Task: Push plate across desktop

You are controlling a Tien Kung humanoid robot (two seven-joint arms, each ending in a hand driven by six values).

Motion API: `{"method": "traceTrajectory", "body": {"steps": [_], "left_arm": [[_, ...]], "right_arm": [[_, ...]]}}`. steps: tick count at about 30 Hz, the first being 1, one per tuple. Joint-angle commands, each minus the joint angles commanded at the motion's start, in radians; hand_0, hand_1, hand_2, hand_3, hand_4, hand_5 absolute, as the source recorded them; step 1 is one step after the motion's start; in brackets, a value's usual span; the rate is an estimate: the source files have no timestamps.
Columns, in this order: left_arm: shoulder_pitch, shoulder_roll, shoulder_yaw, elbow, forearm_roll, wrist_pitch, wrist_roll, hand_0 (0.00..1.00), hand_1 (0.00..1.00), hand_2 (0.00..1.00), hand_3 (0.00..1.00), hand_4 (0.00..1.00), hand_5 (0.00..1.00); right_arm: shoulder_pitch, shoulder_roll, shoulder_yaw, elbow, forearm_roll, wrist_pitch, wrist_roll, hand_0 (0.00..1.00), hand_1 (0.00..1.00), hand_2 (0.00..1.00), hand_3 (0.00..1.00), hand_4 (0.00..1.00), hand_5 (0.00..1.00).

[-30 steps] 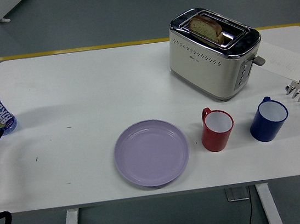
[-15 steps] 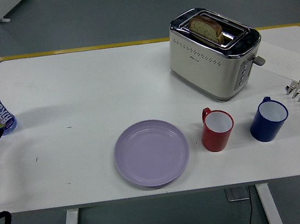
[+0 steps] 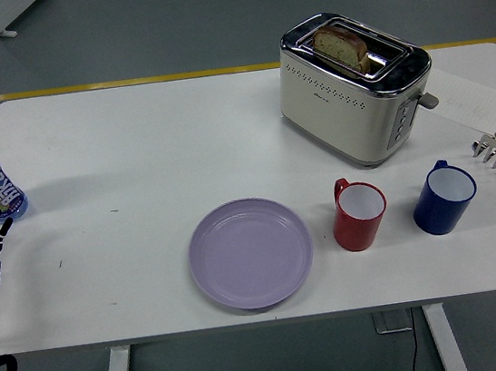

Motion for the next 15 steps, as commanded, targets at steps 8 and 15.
{"method": "traceTrajectory", "body": {"steps": [8,15], "left_arm": [[0.004,0.000,0.000,0.001,-0.013,-0.008,0.002,0.550,0.652,0.644,0.632,0.509,0.998],[0.004,-0.001,0.004,0.001,-0.032,-0.023,0.008,0.554,0.649,0.641,0.630,0.516,0.998]], "right_arm": [[-0.003,0.000,0.000,0.000,0.001,-0.001,-0.001,0.573,0.534,0.613,0.597,0.114,0.591],[-0.006,0.000,0.002,0.000,-0.002,-0.001,0.000,0.572,0.534,0.614,0.597,0.114,0.592]]}}
